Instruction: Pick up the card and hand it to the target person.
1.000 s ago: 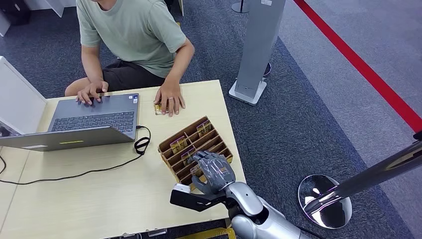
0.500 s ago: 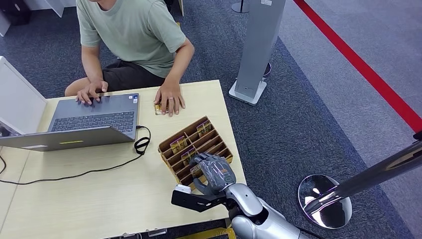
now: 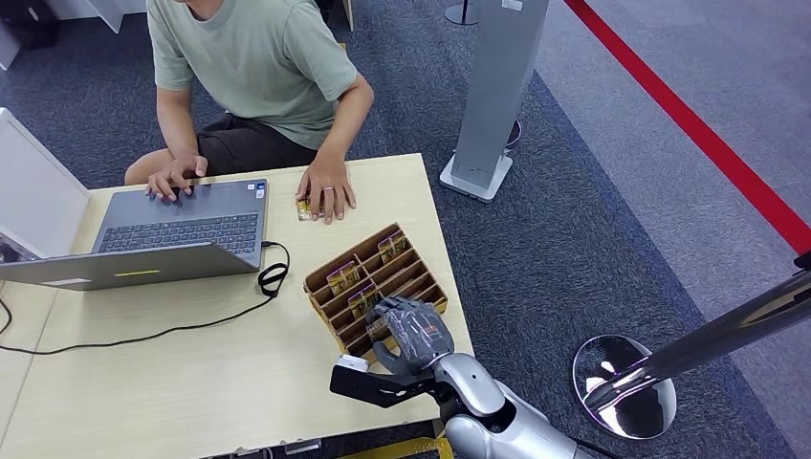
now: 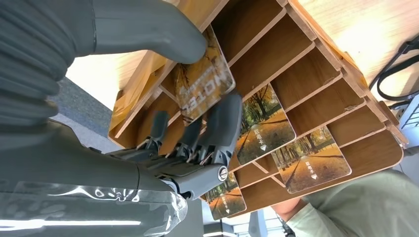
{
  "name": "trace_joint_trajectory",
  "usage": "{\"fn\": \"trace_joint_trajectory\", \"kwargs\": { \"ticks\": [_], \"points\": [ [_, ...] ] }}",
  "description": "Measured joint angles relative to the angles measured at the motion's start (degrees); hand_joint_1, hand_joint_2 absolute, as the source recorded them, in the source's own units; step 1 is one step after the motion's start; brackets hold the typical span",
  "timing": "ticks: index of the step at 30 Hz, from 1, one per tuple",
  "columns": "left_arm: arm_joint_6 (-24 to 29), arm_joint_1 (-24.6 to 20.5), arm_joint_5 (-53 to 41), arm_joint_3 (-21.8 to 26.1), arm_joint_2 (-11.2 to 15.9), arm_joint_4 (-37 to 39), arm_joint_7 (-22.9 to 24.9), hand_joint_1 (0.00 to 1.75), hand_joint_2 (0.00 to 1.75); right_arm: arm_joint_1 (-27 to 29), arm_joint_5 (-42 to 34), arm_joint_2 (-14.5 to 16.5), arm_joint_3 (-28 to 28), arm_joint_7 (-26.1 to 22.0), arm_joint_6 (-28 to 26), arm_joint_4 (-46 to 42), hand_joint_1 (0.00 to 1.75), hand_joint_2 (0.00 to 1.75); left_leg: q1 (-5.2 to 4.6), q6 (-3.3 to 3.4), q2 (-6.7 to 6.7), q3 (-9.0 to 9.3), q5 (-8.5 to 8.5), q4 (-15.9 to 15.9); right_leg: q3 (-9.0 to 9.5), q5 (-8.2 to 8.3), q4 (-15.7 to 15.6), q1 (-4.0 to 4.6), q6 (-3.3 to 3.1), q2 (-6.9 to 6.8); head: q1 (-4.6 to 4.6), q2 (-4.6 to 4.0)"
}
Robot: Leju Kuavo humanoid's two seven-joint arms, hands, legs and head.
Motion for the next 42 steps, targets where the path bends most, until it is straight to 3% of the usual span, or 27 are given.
{"fn": "trace_joint_trajectory", "kwargs": {
  "ticks": [14,33,42],
  "points": [
    [-0.02,-0.09,-0.17,-0.03,-0.07,0.0,0.11,0.0,0.0,0.15,0.02,0.4,-0.05,0.0,0.02,0.02,1.46,1.75,0.0,0.0,0.0,0.02,0.0,0.0,0.01,0.0,0.0,0.0,0.0,0.0,0.0,0.0],
    [-0.31,-0.02,-0.13,-0.07,-0.04,0.0,-0.81,0.0,0.0,-0.71,0.04,0.81,0.15,-1.26,0.89,-0.1,1.47,1.75,0.0,0.0,0.0,0.01,0.0,0.0,0.03,0.01,0.01,0.0,0.0,0.0,0.01,0.0],
    [-0.63,-0.57,-2.14,-0.16,-0.04,0.0,0.55,0.0,0.0,-10.72,-6.96,0.8,0.58,-5.23,1.75,-3.02,1.47,1.75,0.0,-0.01,0.02,0.02,0.06,0.01,0.02,0.08,0.04,0.0,0.02,0.04,0.01,0.0]
  ]
}}
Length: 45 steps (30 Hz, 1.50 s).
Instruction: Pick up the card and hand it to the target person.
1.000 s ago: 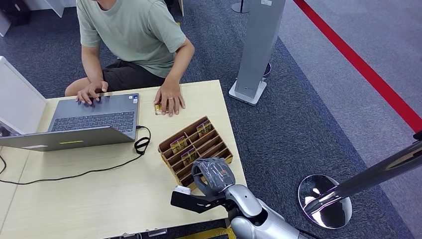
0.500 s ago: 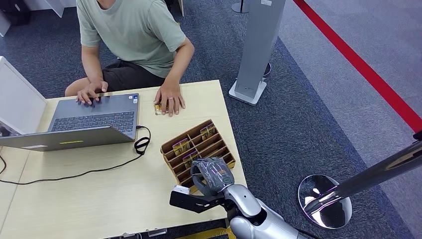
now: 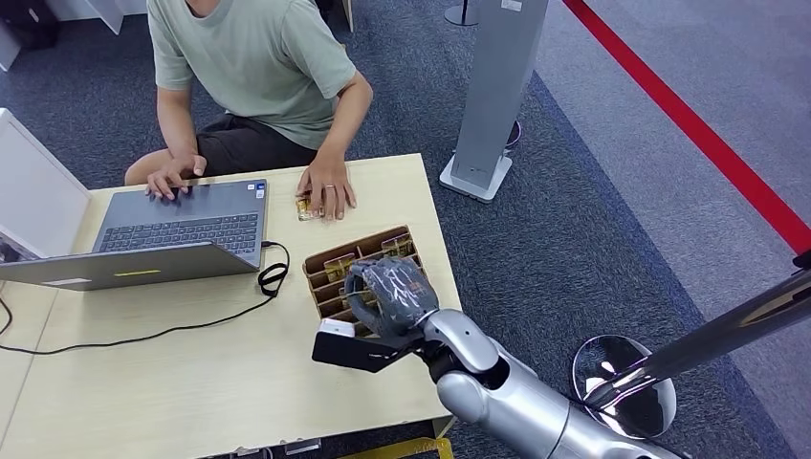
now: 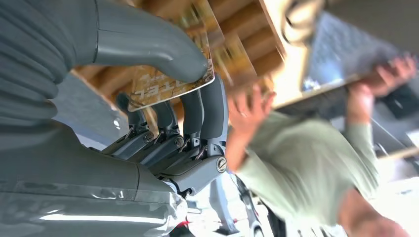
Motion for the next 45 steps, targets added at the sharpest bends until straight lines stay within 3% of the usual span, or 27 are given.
{"fn": "trace_joint_trajectory", "kwargs": {
  "ticks": [9,17,28,45],
  "points": [
    [-0.33,-1.74,-2.51,-0.52,-0.02,-0.07,2.65,0.0,0.0,-16.54,-8.54,0.5,0.36,-4.47,-3.89,8.19,1.47,1.75,0.0,0.0,-0.03,-0.08,0.05,0.0,-0.01,0.06,0.03,0.0,0.04,-0.02,0.01,0.0],
    [-0.34,-2.34,-2.55,-0.55,0.0,-0.07,2.52,0.0,0.0,-23.6,-7.38,4.21,3.27,-7.29,-6.7,22.35,1.47,1.75,0.0,-0.01,-0.06,-0.17,0.05,0.0,-0.14,0.06,0.04,0.0,0.04,-0.04,0.0,0.0],
    [-0.5,-2.28,-2.49,-0.56,0.0,-0.07,2.42,0.0,0.0,-25.0,-6.92,8.26,6.37,-9.35,-8.6,34.87,1.47,1.75,0.0,-0.01,-0.06,-0.2,0.05,0.01,-0.15,0.06,0.04,0.0,0.04,-0.04,0.0,0.0],
    [-0.66,-2.2,-2.49,-0.56,0.0,-0.07,2.42,0.0,0.0,-25.8,-6.92,9.19,8.01,-9.35,-8.73,39.42,1.47,1.75,0.0,-0.01,-0.05,-0.19,0.05,0.01,-0.15,0.06,0.04,0.0,0.04,-0.04,-0.01,0.0]
  ]
}}
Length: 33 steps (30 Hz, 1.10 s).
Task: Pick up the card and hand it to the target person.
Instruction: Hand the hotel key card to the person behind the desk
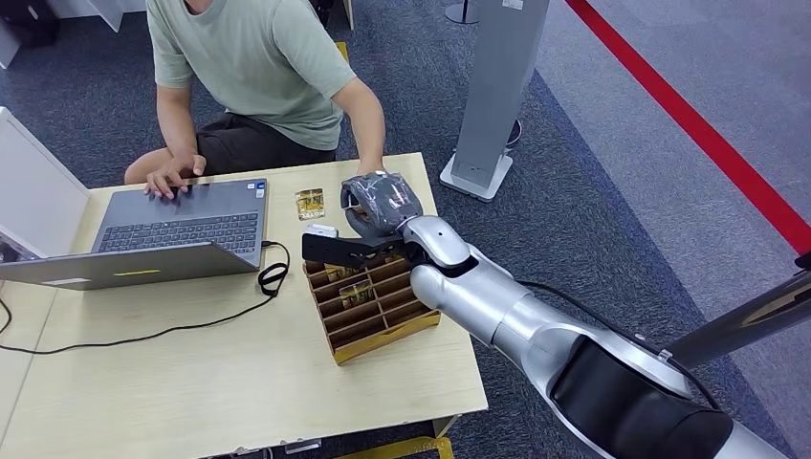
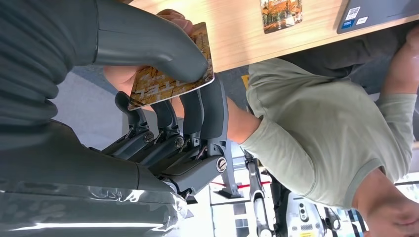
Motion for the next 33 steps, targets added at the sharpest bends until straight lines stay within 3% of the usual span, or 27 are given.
{"fn": "trace_joint_trajectory", "kwargs": {
  "ticks": [7,10,13,17,30,33],
  "points": [
    [0.0,0.06,0.05,0.0,0.02,0.0,-0.2,0.0,0.0,0.07,-1.01,-0.05,0.23,-0.26,-0.99,0.46,1.47,1.75,0.0,0.0,0.0,0.04,0.0,0.02,-0.01,0.0,0.0,0.0,0.0,0.0,-0.01,0.0],
    [-0.04,0.63,0.28,0.01,0.19,0.0,-1.05,0.0,0.0,1.1,-4.84,-2.02,-0.42,1.41,-3.0,-4.37,1.47,1.75,0.0,0.0,0.01,0.06,0.0,0.05,-0.01,0.0,-0.01,0.0,0.0,0.01,-0.01,0.0],
    [-0.11,1.43,0.39,0.01,0.37,0.02,-1.43,0.0,0.0,2.21,-5.96,-4.79,-1.42,5.12,-1.18,-11.28,1.47,1.75,-0.01,0.0,0.04,0.04,-0.01,0.05,-0.03,0.0,-0.02,0.0,0.0,0.08,0.06,-0.01],
    [-0.08,1.7,0.44,0.02,0.55,0.01,-1.37,0.0,0.0,3.56,-5.08,-6.98,-2.01,5.84,-0.47,-16.91,1.47,1.75,0.0,0.0,0.04,0.03,-0.01,0.05,-0.04,0.0,-0.03,0.0,0.0,0.07,0.05,0.0],
    [-0.15,1.98,0.57,0.02,0.7,0.01,-0.69,0.0,0.0,4.62,-4.96,-8.7,-2.4,5.14,2.33,-21.17,1.47,1.75,0.0,0.0,0.04,0.03,-0.01,0.05,-0.01,0.01,-0.01,0.0,0.0,0.07,0.02,0.0],
    [-0.19,1.98,0.64,0.02,0.7,0.0,-0.7,0.0,0.0,4.7,-4.89,-8.7,-2.34,4.98,2.52,-21.17,0.37,1.75,0.0,0.0,0.04,0.03,-0.01,0.05,-0.01,0.01,-0.01,0.0,0.0,0.07,0.02,0.0]
  ]
}}
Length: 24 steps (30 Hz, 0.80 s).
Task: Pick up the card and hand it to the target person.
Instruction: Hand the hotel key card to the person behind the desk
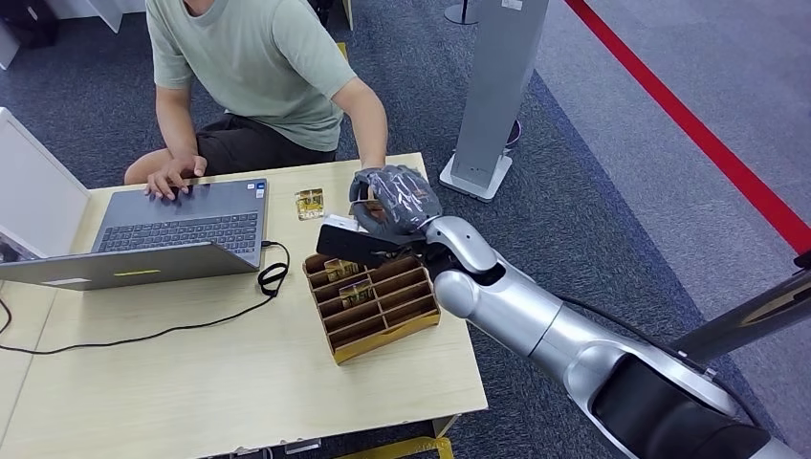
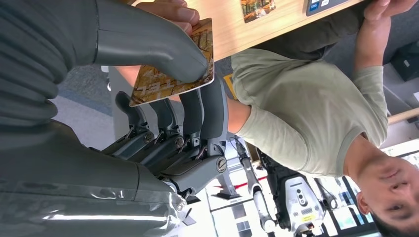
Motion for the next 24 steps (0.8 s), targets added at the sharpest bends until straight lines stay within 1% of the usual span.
{"fn": "trace_joint_trajectory", "kwargs": {
  "ticks": [1,17,21,24],
  "points": [
    [-0.08,0.0,-0.01,0.0,0.0,0.01,0.0,0.0,0.0,0.0,0.03,0.0,0.02,-0.06,0.05,0.0,0.0,1.75,0.0,0.0,0.0,0.0,0.0,0.0,0.0,0.0,0.0,0.0,0.0,0.0,0.01,0.0],
    [-0.4,0.19,0.52,0.0,0.02,0.01,-0.26,0.0,0.0,0.22,0.76,-0.09,0.37,-0.41,-0.25,-0.21,0.0,1.75,0.0,0.0,0.0,0.02,0.0,0.0,0.0,0.0,0.0,0.0,0.0,-0.01,0.0,0.0],
    [-0.34,0.4,0.93,0.0,0.02,0.01,-0.55,0.0,0.0,1.41,0.5,-0.88,-0.37,0.3,-1.71,-2.72,0.0,1.75,0.0,0.0,0.01,0.04,0.0,0.01,0.0,0.0,-0.01,0.0,0.0,0.0,-0.01,0.0],
    [-0.08,0.8,1.57,0.03,0.02,0.02,-1.09,0.0,0.0,3.59,-1.26,-2.15,-1.65,0.69,-3.64,-6.41,0.0,1.75,0.0,0.0,0.01,0.07,0.0,0.02,0.0,0.0,-0.03,0.0,0.0,-0.01,0.0,0.0]
  ]
}}
